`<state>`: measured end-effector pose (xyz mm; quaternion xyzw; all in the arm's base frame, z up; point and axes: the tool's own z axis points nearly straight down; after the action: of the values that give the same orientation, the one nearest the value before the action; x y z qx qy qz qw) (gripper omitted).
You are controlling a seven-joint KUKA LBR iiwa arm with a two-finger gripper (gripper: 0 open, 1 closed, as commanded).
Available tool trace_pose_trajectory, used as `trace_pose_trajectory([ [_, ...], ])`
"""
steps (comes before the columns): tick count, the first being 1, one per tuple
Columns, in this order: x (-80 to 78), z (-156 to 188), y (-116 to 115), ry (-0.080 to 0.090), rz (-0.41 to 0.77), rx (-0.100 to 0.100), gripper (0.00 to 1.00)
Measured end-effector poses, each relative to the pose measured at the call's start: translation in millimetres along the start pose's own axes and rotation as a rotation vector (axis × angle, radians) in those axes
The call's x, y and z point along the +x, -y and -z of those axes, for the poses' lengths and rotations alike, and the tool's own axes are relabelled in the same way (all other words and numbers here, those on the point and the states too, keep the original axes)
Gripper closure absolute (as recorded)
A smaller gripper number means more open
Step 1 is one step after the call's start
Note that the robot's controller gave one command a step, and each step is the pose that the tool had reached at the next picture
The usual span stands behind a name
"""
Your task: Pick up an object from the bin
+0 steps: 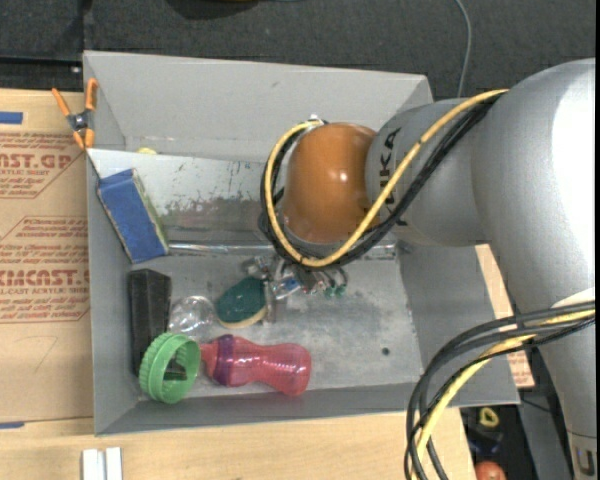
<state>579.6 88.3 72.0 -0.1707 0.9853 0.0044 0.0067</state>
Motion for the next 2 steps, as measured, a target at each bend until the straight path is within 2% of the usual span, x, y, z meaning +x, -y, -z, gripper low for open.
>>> trace_pose_trajectory([
  [1,-0.1,3.5,-0.4,0.001,-0.001,-0.001,1.0],
  [2,0.1,21.0,-1.0,-0.001,-0.001,-0.001,1.0],
])
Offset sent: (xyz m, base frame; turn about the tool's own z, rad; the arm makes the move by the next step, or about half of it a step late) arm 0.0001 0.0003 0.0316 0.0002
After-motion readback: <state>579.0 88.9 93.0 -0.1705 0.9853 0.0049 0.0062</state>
